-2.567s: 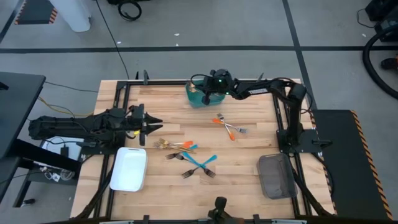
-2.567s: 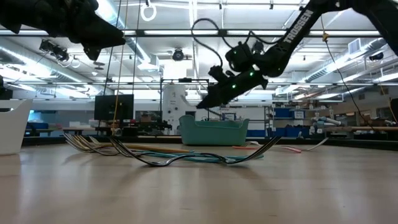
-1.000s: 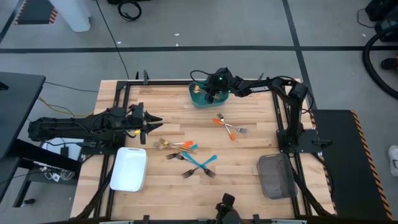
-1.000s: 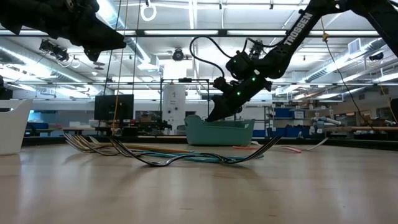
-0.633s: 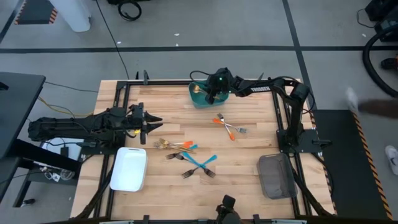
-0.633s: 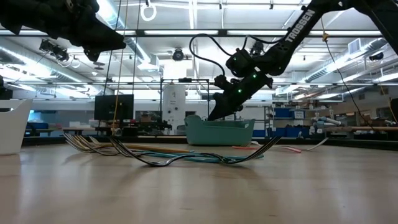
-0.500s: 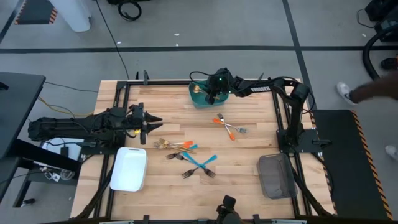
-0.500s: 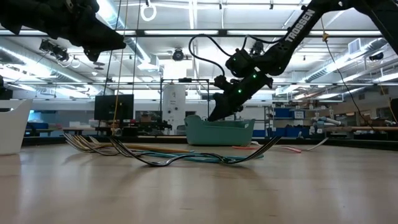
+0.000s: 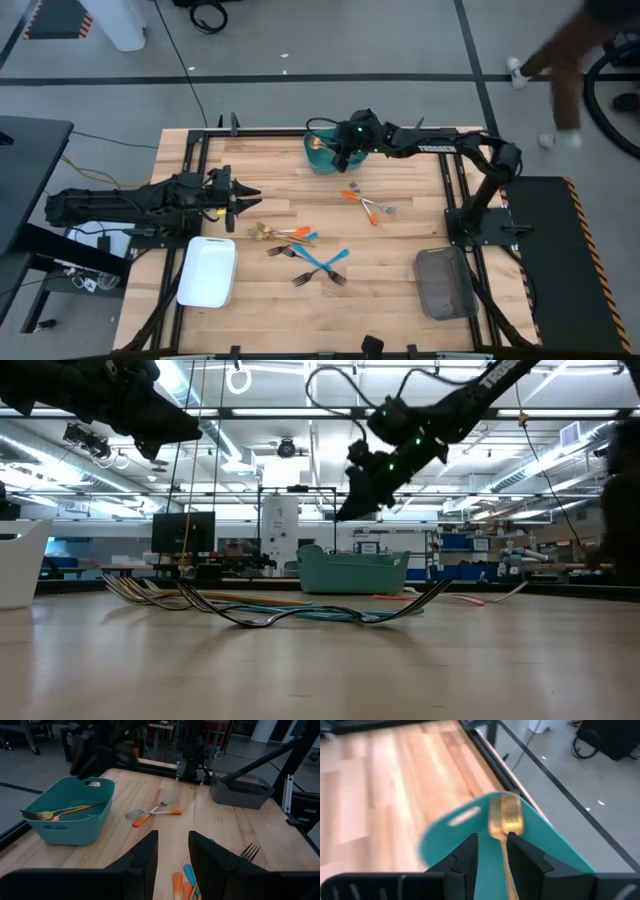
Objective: Sort silverware by color (type)
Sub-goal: Put the blue fork into the white bin
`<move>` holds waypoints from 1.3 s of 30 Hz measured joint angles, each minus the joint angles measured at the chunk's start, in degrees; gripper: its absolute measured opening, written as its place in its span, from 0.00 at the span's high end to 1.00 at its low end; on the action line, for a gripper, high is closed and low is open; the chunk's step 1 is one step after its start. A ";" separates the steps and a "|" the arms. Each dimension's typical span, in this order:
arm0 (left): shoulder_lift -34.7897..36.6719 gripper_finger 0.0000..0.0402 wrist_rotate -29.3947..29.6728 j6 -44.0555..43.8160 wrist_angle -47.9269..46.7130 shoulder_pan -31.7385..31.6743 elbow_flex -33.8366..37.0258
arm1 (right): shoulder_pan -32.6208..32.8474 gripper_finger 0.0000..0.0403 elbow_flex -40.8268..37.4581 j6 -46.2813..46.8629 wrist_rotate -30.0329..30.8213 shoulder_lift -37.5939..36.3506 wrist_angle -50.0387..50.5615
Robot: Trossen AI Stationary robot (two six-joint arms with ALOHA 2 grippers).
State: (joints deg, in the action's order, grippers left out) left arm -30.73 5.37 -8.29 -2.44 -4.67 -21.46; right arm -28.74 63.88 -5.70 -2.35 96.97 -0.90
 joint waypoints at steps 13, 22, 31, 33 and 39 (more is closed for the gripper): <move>-0.38 0.71 -0.04 -2.61 -0.30 0.28 0.00 | 11.82 0.73 0.00 6.82 5.33 -7.19 7.31; -5.95 0.71 -0.02 -1.80 5.82 2.35 0.01 | 21.70 0.73 0.00 12.03 5.95 -7.19 8.46; -13.91 0.71 0.07 -4.15 12.04 3.02 0.01 | 29.72 0.73 -4.36 13.27 13.24 -7.19 6.23; -15.80 0.71 0.10 -5.11 12.96 2.99 0.02 | 30.92 0.73 -6.71 13.85 15.02 -7.19 4.25; -19.91 0.71 0.07 -8.65 15.61 2.99 0.01 | 33.37 0.73 -12.33 16.18 16.63 -7.14 -3.99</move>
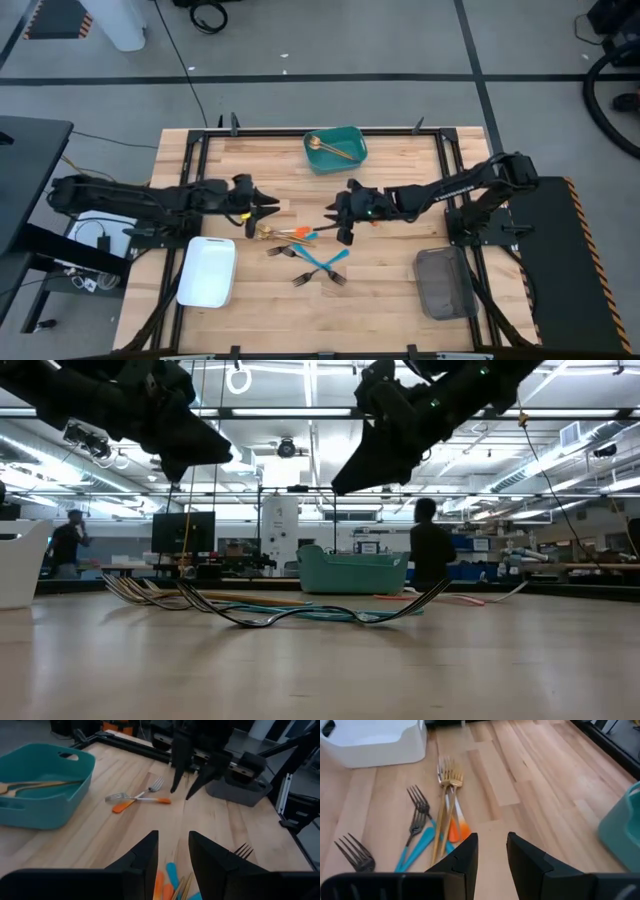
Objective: Sort silverware by color (type)
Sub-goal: Put the blue fork into the white bin
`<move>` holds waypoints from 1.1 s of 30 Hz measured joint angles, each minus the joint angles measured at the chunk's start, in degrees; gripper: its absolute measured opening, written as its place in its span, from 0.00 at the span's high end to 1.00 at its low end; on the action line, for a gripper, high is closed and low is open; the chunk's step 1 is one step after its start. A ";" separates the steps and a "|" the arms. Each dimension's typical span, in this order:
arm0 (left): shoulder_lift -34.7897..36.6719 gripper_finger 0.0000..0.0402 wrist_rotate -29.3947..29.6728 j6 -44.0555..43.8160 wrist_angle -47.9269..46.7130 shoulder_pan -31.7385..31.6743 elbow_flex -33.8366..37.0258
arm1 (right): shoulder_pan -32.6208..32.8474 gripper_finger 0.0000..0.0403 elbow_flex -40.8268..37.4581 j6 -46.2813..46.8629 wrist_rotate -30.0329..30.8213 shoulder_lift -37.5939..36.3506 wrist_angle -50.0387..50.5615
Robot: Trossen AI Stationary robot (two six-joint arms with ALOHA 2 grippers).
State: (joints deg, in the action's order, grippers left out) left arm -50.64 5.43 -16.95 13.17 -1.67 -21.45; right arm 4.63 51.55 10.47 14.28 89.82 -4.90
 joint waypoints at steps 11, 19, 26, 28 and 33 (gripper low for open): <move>-1.91 0.71 -0.05 -2.43 1.74 0.22 0.00 | 4.56 0.73 -5.11 2.06 5.17 0.00 -10.07; -1.91 0.71 -0.05 -3.50 5.22 3.49 0.00 | 7.41 0.73 -5.38 2.05 10.69 0.02 -10.05; -3.07 0.71 0.30 -5.01 6.21 6.95 -1.52 | 8.10 0.73 -5.38 1.79 12.89 0.02 -8.05; -4.58 0.71 1.18 -4.97 5.55 8.27 -3.03 | 8.03 0.73 -5.38 2.31 12.95 0.02 -7.12; -11.06 0.71 1.40 -3.87 2.58 10.60 -8.88 | 8.15 0.73 -5.35 3.03 12.94 0.02 -5.38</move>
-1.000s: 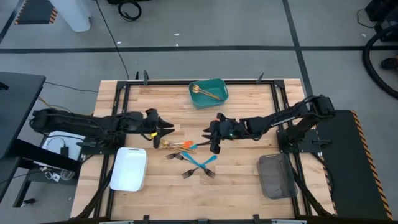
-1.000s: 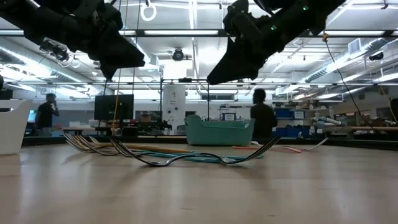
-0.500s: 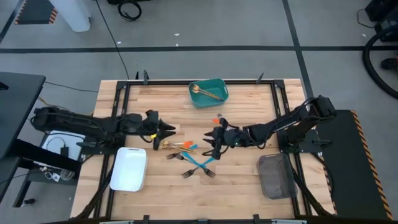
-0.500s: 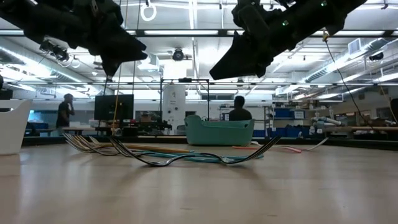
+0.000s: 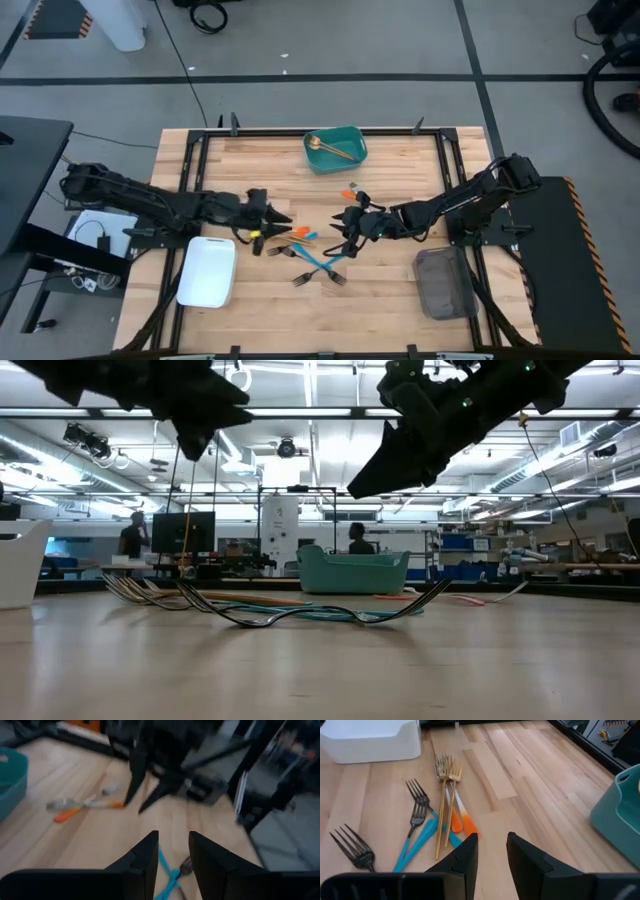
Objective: Sort silverware by color (type)
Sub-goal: Put the blue fork into the white bin
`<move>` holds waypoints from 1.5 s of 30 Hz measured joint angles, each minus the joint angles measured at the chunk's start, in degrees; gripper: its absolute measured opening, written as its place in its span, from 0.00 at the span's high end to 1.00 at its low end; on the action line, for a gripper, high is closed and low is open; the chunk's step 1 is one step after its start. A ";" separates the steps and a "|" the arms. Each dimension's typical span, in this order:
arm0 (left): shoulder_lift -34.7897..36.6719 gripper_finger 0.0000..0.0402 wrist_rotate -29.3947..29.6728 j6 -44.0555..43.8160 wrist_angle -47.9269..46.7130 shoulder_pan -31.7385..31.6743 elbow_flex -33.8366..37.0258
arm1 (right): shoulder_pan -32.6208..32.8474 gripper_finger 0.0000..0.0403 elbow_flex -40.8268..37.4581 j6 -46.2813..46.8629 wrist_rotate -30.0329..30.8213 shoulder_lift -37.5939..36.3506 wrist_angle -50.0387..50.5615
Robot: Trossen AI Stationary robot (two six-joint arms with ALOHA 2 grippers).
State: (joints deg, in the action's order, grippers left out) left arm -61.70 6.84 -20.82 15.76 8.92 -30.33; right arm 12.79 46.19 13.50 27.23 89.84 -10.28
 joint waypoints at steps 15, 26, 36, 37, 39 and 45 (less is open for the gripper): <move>-15.49 0.71 -0.92 0.63 -17.13 3.07 -17.40 | 3.54 0.73 0.02 1.97 5.68 -5.28 13.88; -23.74 0.71 -3.50 4.10 -22.69 2.49 -26.12 | 8.34 0.73 -0.64 2.02 14.52 -9.86 17.74; -29.32 0.71 -5.50 7.94 -26.77 1.76 -30.58 | 8.67 0.73 -6.95 4.32 16.43 -12.49 13.04; -29.71 0.71 -5.71 8.32 -26.67 1.64 -30.72 | 8.67 0.73 -7.42 4.03 16.44 -12.52 11.57; -30.13 0.71 -5.66 8.52 -29.20 1.51 -30.40 | 8.65 0.73 -8.61 3.37 16.67 -12.50 7.31; -32.18 0.71 -5.63 9.51 -32.02 0.78 -30.59 | 8.67 0.73 -11.57 0.19 16.17 -10.99 -3.22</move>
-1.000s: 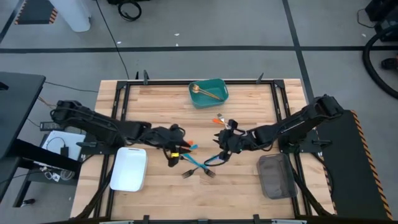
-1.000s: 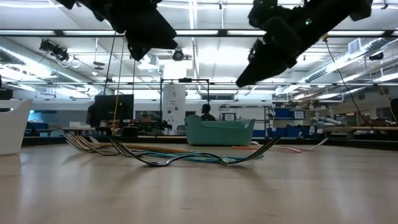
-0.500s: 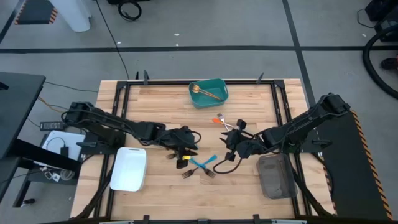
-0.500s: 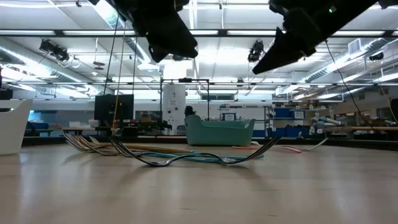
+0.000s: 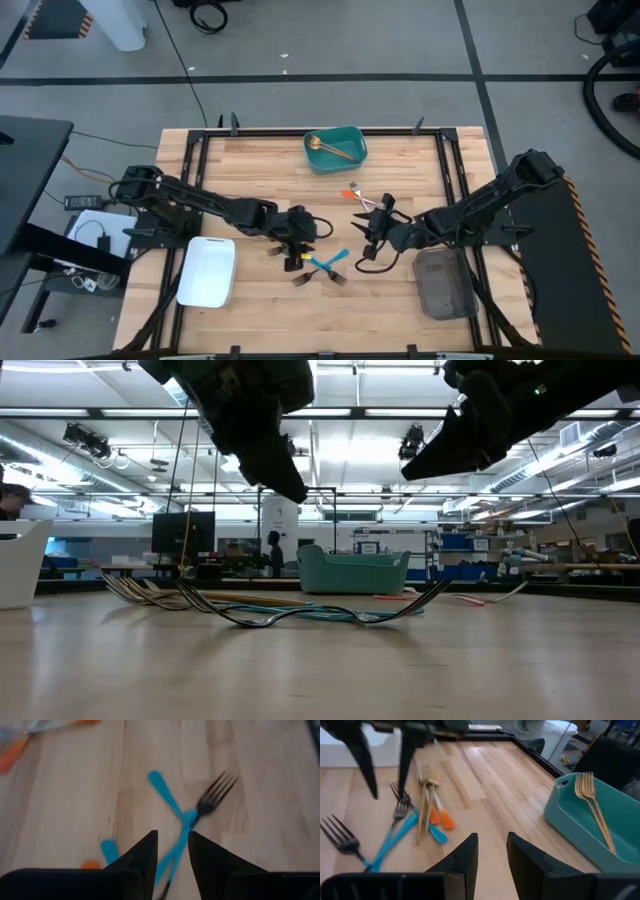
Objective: Sort silverware by color (type)
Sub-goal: Put the blue fork into the white bin
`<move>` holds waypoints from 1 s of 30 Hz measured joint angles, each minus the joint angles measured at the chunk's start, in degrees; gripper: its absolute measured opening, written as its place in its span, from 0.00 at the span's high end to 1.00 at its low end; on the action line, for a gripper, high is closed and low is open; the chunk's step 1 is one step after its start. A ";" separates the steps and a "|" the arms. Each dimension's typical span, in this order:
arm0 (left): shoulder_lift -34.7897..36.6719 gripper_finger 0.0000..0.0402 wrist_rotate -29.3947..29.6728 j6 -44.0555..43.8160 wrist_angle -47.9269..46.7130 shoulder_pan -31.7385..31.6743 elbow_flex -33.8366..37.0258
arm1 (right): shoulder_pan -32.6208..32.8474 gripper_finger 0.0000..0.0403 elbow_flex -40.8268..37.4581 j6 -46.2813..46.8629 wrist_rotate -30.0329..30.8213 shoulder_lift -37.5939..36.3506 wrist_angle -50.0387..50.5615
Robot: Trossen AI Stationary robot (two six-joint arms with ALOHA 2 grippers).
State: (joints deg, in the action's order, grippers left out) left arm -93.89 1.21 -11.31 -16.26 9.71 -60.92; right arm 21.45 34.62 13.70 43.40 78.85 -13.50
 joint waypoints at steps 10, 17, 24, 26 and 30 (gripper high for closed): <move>0.13 0.71 0.03 -0.44 -12.43 -2.08 0.11 | 0.51 0.73 -0.85 1.61 -3.41 2.60 -3.59; 0.13 0.71 1.98 -0.03 -19.66 -3.21 0.59 | 0.94 0.73 -0.82 1.58 -4.06 4.48 -7.66; 0.13 0.71 3.67 0.63 -21.82 -3.48 0.78 | 1.40 0.73 -0.88 1.16 -4.35 5.27 -9.47; 0.12 0.71 3.68 0.63 -22.21 -3.51 1.44 | 1.40 0.73 -0.84 1.13 -4.30 5.42 -9.27; 0.11 0.71 3.66 -0.10 -21.71 -3.51 2.99 | 1.38 0.73 -0.88 1.17 -4.26 5.42 -9.25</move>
State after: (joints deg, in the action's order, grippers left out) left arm -93.78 4.86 -11.41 -37.97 6.20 -57.94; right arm 22.83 33.75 14.87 39.13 84.27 -22.75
